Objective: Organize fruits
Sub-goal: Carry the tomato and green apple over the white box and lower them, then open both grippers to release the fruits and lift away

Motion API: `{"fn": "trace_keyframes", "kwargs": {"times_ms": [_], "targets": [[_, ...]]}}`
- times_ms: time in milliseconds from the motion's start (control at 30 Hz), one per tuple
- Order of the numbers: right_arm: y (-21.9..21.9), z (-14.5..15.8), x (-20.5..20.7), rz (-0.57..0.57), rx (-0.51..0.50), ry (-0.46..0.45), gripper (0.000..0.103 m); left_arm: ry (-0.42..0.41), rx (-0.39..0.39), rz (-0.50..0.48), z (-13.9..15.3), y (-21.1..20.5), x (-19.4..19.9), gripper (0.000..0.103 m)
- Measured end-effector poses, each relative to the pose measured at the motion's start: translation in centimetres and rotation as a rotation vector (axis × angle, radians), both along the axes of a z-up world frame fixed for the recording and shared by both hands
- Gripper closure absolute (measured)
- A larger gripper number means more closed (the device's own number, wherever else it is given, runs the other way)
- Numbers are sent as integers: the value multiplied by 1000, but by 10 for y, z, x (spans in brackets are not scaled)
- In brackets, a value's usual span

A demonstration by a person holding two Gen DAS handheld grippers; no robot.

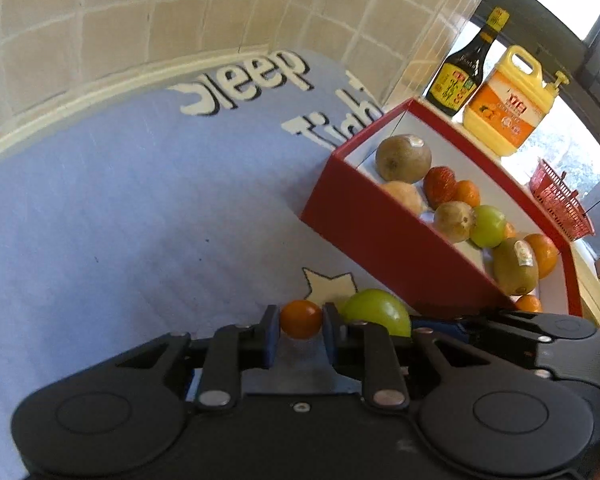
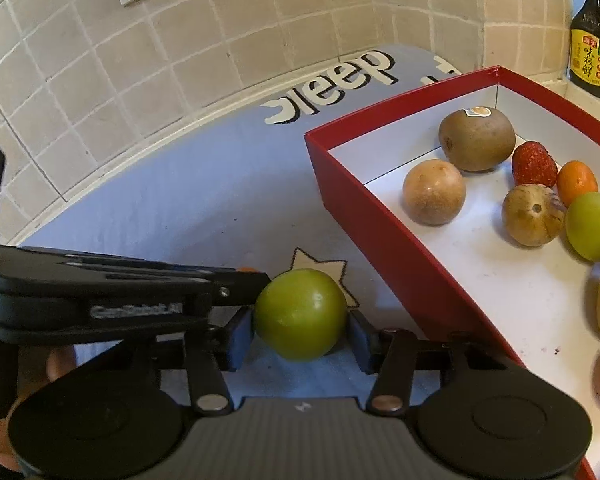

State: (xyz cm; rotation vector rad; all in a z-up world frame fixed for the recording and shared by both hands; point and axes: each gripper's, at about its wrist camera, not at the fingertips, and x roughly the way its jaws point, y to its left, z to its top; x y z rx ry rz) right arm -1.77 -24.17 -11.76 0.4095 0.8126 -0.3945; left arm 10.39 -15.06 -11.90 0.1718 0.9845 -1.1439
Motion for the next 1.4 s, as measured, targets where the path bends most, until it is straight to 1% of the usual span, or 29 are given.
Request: {"fn": "trace_keyframes", "kwargs": {"times_ms": [100,167,333,433,500,533,633,700,767,867,900,1100,1167,1267,1400], "targets": [[-1,5,-5,5,30,-19,51,-21,-17,8,12,6,-1,78],[0,16,-10,13,34,-43,51,-51,-41,16,25,9,-4,78],[1,60,-32,15,-79,-124,51,-134,-145,-12,71,2,-20,78],[-14,86,-52,-38,-139,-175,51,-170,-210,-53,97,-14,-28,78],[-32,95,-61,-83,-158,-174,51,-177,-230,-98,109,-32,-34,78],[-42,96,-66,-110,-155,-169,51,-180,-228,-119,111,-43,-37,78],[-72,87,-78,-180,-119,-130,51,-184,-164,-181,103,-85,-47,78],[-89,76,-85,-217,-80,-91,51,-153,-100,-220,89,-112,-52,78],[-100,65,-91,-227,-32,-66,51,-123,-53,-254,77,-130,-57,78],[-112,48,-98,-241,47,-42,51,-67,9,-298,58,-149,-63,78],[-114,43,-100,-245,65,-35,51,-63,30,-303,52,-151,-65,78],[-115,24,-98,-243,113,0,51,-30,178,-310,25,-164,-66,78],[-114,21,-95,-243,113,15,51,-49,182,-321,23,-165,-68,78],[-116,14,-93,-257,135,37,50,-36,188,-332,20,-168,-71,78],[-117,13,-95,-261,152,30,50,-48,191,-336,18,-171,-75,78]]}}
